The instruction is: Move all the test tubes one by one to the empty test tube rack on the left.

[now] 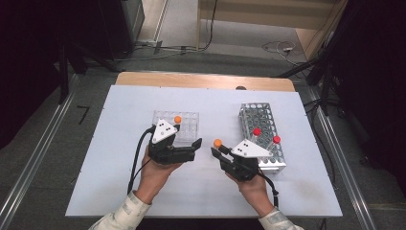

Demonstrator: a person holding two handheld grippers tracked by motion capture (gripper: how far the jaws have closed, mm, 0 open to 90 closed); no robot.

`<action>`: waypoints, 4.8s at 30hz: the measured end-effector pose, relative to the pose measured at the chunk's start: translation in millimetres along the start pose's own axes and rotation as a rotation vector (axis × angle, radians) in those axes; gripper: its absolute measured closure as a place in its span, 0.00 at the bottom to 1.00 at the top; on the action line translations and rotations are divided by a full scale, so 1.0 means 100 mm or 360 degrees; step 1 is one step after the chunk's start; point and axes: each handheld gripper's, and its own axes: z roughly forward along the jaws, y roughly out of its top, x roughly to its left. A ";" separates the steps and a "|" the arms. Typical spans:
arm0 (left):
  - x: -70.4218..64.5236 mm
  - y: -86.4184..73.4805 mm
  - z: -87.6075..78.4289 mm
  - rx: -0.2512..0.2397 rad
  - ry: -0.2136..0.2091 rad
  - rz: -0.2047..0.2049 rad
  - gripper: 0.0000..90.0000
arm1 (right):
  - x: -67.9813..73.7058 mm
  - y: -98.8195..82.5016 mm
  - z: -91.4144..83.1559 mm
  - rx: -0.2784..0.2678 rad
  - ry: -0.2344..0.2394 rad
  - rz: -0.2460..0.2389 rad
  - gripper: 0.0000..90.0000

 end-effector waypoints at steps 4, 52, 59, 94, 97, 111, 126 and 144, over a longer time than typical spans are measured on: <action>-0.07 -0.01 0.01 0.0013 -0.0041 0.0024 0.19 | 0.05 0.03 0.13 0.0017 0.0029 0.0002 0.80; 0.11 0.01 -0.07 0.0010 -0.0080 0.0004 0.78 | 0.08 -0.03 -0.17 0.0063 0.0125 -0.0027 0.38; 0.19 0.05 -0.13 -0.0010 -0.0056 -0.0008 0.78 | 0.00 -0.13 -0.32 0.0074 0.0085 -0.0032 0.37; 0.74 0.44 -0.20 -0.0103 0.0191 -0.0117 0.78 | -0.20 -0.28 -0.55 0.0054 0.0039 0.0059 0.26; 0.79 0.49 -0.16 -0.0099 0.0205 -0.0117 0.78 | -0.20 -0.28 -0.55 0.0056 0.0034 0.0058 0.26; 0.81 0.48 0.02 -0.0090 0.0269 -0.0087 0.78 | -0.20 -0.29 -0.55 0.0054 0.0023 0.0063 0.27; 0.78 0.16 0.19 -0.0051 0.0329 -0.0061 0.78 | -0.20 -0.30 -0.53 0.0075 0.0022 0.0064 0.27; 0.83 0.09 0.18 -0.0043 0.0316 -0.0123 0.68 | -0.19 -0.31 -0.51 0.0098 0.0026 0.0063 0.27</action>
